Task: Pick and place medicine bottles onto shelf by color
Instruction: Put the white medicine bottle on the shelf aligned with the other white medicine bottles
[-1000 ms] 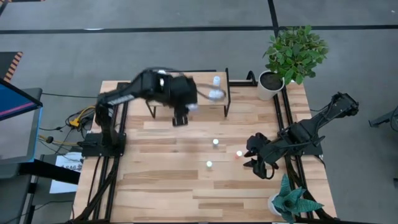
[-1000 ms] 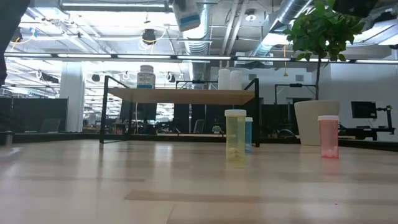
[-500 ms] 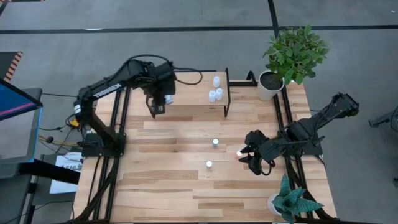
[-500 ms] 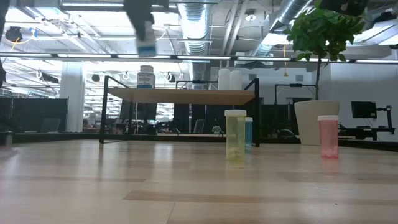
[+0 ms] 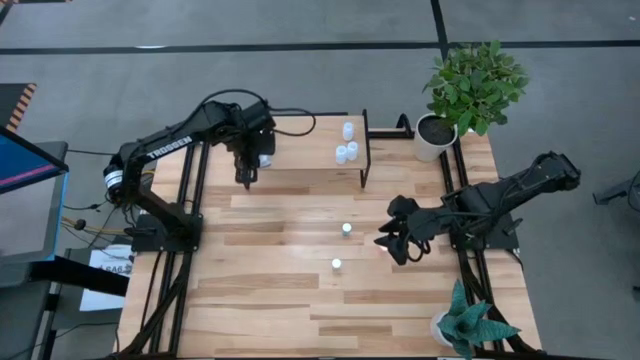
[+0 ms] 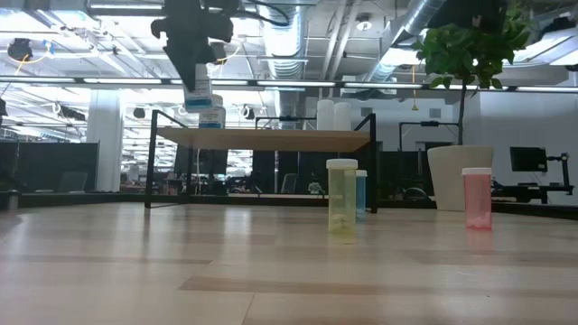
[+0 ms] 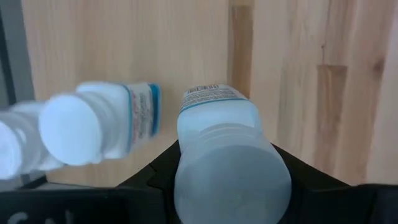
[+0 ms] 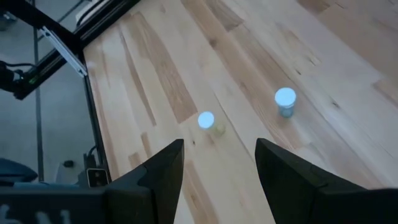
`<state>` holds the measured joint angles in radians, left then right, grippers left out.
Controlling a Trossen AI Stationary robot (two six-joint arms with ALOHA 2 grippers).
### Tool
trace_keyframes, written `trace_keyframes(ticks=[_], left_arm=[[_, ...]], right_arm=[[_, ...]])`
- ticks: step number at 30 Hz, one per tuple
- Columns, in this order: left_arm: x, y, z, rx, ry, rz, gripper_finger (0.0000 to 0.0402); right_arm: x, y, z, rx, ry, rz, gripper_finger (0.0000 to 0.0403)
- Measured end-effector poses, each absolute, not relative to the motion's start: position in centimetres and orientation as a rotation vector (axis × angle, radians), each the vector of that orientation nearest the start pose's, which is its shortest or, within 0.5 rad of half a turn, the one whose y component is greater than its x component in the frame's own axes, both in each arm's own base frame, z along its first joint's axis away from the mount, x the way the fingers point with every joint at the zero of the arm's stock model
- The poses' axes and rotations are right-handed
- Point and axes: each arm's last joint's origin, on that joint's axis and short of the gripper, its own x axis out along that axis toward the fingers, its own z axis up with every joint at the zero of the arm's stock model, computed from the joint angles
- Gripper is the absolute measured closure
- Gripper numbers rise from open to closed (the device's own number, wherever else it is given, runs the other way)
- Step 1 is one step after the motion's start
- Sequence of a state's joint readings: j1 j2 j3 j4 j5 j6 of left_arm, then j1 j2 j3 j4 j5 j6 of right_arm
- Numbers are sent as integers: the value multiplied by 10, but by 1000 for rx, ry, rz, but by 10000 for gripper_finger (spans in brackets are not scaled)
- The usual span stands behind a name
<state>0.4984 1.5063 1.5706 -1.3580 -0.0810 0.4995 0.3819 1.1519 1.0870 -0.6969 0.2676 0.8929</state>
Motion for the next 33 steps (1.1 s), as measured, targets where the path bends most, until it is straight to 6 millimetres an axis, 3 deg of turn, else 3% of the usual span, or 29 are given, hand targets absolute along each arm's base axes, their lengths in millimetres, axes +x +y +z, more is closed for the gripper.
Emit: trace_keyframes(ticks=[11,23,33], left_arm=[[233,142,349,242,1360,118,260],[228,150,326,210,1421,116,260],[231,152,331,239,1384,129,259]], right_arm=[[220,79,326,631,670,-200,185],[220,79,326,630,669,-199,185],[220,79,326,633,668,-199,185]])
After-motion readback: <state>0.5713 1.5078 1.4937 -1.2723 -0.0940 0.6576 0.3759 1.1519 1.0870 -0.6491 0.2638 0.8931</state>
